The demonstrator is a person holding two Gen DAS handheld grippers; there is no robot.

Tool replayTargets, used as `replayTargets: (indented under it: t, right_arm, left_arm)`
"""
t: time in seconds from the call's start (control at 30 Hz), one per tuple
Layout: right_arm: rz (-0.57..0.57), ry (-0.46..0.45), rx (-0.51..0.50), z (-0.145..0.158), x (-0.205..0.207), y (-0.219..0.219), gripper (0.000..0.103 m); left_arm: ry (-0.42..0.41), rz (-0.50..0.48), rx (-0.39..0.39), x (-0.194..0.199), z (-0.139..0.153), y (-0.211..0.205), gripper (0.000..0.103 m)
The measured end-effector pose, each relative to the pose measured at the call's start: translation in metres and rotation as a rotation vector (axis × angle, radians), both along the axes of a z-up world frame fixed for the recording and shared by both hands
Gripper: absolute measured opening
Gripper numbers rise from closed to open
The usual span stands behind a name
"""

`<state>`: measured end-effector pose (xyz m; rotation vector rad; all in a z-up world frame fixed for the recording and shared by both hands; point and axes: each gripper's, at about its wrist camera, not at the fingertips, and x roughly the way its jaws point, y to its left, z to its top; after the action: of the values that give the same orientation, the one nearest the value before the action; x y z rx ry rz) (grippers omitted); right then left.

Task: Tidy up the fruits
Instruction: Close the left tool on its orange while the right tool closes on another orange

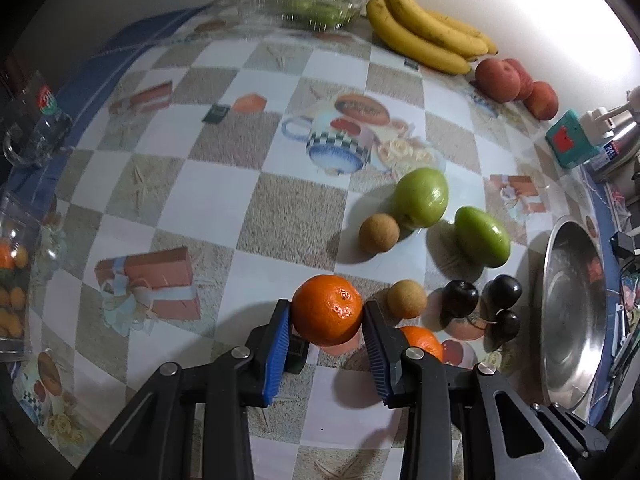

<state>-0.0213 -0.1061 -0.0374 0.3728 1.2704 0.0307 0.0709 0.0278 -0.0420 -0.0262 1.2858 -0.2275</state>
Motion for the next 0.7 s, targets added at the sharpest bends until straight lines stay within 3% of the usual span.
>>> replayTargets:
  t: [0.1,0.3,0.47,0.7]
  right_arm:
    - [-0.016,-0.018,0.018,0.005,-0.001,-0.004,0.027]
    - [-0.013,-0.014,0.014,0.006,0.001,-0.004,0.027]
    - [-0.002,0.013,-0.002,0.001,0.003,-0.001,0.042]
    - [0.011,0.031,0.038,-0.006,0.005,0.001,0.042]
  left_arm:
    - [-0.026,-0.008,-0.002,-0.002,0.008,0.0,0.038]
    - [-0.01,-0.005,0.004,0.0,0.005,0.0,0.038]
    - [0.012,-0.012,0.011,0.0,-0.002,-0.004,0.039]
    - [0.017,-0.017,0.014,-0.001,-0.001,-0.004,0.039]
